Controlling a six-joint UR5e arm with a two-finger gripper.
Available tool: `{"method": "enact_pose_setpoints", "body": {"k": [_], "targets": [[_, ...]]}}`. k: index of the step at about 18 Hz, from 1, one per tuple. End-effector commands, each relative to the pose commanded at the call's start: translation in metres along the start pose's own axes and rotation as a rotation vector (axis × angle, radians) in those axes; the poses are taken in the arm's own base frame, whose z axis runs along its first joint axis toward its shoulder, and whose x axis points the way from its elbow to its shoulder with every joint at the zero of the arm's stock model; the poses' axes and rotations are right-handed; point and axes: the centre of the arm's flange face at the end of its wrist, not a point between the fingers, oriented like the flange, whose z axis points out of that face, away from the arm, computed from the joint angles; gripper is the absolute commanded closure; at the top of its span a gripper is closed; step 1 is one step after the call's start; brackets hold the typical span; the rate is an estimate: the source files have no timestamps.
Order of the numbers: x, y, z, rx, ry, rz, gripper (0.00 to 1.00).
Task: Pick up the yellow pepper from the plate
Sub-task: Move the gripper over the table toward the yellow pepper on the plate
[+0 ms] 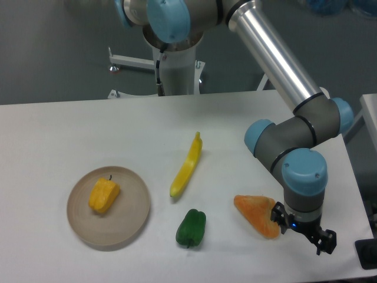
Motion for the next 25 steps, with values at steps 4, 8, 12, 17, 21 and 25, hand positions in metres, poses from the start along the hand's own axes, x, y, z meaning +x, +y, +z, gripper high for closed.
{"method": "enact_pose_setpoints", "body": {"k": [4,8,12,17,21,25], "targets": [[0.007,-0.002,-0.002,-0.003,0.013,0.000,0.00],[0.043,-0.018,-0.032,0.003,0.045,-0.007,0.00],[0.095,-0.028,-0.060,-0.004,0.117,-0.168,0.00],[0.178,-0.074,-0.097,0.035,0.225,-0.399,0.00],[0.243,-0.109,-0.105,0.046,0.298,-0.413,0.00],[0.305,-0.142,-0.107,0.020,0.324,-0.401,0.00]]}}
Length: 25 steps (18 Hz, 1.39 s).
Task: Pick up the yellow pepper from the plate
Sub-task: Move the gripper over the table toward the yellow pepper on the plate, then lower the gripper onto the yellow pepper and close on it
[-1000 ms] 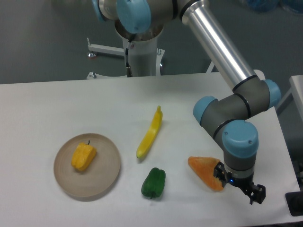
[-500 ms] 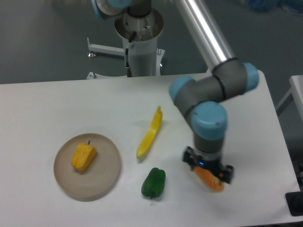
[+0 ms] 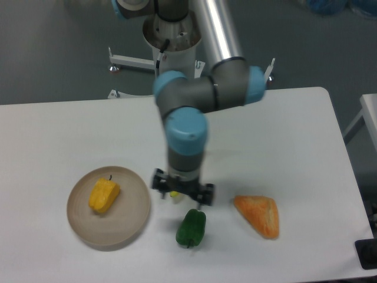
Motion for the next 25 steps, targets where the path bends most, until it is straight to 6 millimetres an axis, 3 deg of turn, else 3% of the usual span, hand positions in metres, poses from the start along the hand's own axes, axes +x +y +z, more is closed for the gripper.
{"method": "enact_pose_setpoints", "body": {"k": [8,11,25], "targets": [[0.084,-0.004,0.023,-0.035,0.015,0.091,0.00],[0.102,-0.003,0.029,-0.043,0.020,0.121,0.00],[0.117,0.004,0.053,-0.047,-0.005,0.152,0.03]]}}
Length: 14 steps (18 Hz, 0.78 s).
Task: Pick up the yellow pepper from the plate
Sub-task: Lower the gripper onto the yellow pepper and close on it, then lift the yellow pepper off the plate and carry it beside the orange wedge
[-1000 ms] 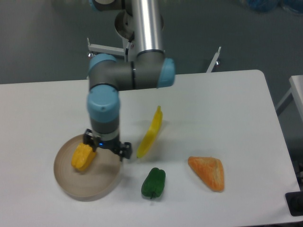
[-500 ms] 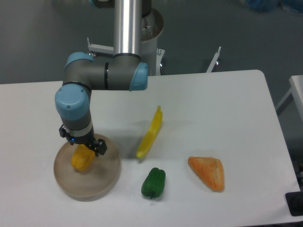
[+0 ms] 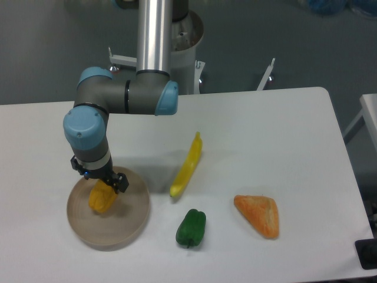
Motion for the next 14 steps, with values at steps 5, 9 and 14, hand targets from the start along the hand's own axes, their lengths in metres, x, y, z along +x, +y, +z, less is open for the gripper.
{"method": "enact_pose_setpoints", "body": {"k": [5,9,14], "targets": [[0.000,0.000,-0.003,0.008,0.000,0.022,0.50],[-0.002,0.000,-0.007,0.014,-0.003,0.021,0.56],[-0.027,0.004,-0.031,0.047,-0.023,0.022,0.56]]}}
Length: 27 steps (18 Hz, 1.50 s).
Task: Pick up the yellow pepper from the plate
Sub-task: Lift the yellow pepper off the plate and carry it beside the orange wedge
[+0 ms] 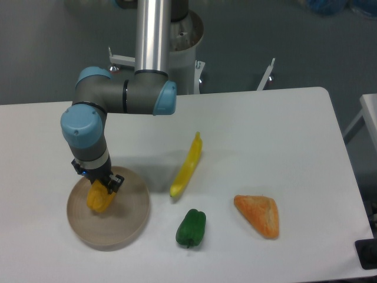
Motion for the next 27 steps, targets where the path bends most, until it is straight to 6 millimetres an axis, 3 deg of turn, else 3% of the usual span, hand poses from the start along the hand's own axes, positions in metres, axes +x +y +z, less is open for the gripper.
{"method": "enact_pose_setpoints", "body": {"k": [1,4,9,11,15,20,23,27], "targets": [[-0.008,0.003,-0.003,0.001,0.000,0.026,0.56],[-0.054,0.025,-0.037,0.032,-0.030,0.042,0.56],[-0.149,0.076,-0.074,0.052,-0.082,0.115,0.56],[-0.187,0.098,-0.083,0.054,-0.099,0.105,0.56],[-0.235,0.132,-0.092,0.040,-0.129,0.119,0.56],[-0.272,0.153,-0.087,-0.008,-0.162,0.138,0.56],[-0.284,0.162,-0.084,-0.011,-0.159,0.141,0.56],[-0.285,0.163,-0.086,-0.010,-0.162,0.140,0.55]]}}
